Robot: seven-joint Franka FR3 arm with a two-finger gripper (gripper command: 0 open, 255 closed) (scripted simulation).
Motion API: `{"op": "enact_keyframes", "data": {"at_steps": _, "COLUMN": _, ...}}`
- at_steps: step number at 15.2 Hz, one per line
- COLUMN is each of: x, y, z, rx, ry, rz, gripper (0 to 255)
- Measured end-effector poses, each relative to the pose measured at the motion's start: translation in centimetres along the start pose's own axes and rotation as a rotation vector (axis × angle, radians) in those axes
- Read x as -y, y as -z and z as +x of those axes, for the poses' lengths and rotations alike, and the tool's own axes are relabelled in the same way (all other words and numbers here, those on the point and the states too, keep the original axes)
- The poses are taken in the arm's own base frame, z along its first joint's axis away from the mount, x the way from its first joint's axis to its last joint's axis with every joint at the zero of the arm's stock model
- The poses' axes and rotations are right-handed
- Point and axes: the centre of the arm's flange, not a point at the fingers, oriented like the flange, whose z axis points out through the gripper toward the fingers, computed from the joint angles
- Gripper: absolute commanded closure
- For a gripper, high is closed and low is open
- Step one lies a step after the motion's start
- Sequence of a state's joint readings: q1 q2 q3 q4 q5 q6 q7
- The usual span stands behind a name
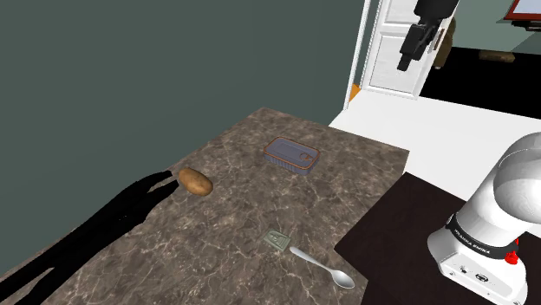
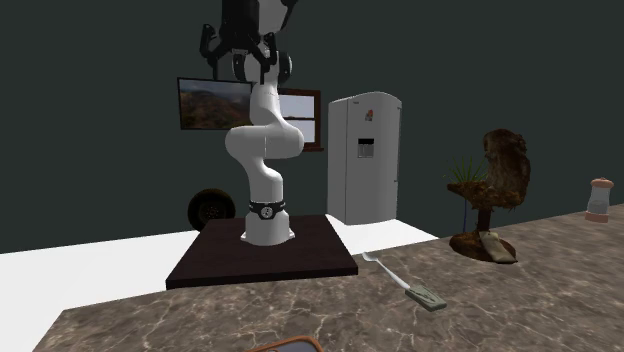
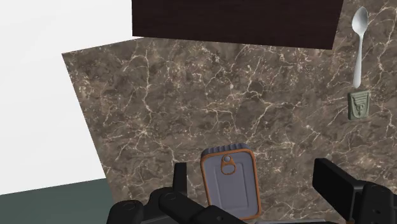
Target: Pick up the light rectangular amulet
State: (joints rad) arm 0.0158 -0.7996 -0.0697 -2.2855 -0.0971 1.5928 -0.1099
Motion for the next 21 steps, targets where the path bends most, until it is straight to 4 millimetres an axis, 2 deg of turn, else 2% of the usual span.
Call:
{"op": "enact_keyframes", "data": {"at_steps": 3, "x": 1.0, "y": -1.0, "z": 0.3, "rx": 0.003, "ry": 0.003, "rz": 0.001, "gripper": 0}}
{"op": "enact_keyframes", "data": {"at_steps": 7, "x": 4.1, "y": -4.6, "z": 1.1, "rx": 0.012, "ry": 0.013, "rz": 0.004, "gripper": 0}}
{"op": "enact_keyframes", "data": {"at_steps": 21, "x": 17.0, "y": -17.6, "z": 4.5, "rx": 0.041, "ry": 0.048, "rz": 0.015, "gripper": 0}}
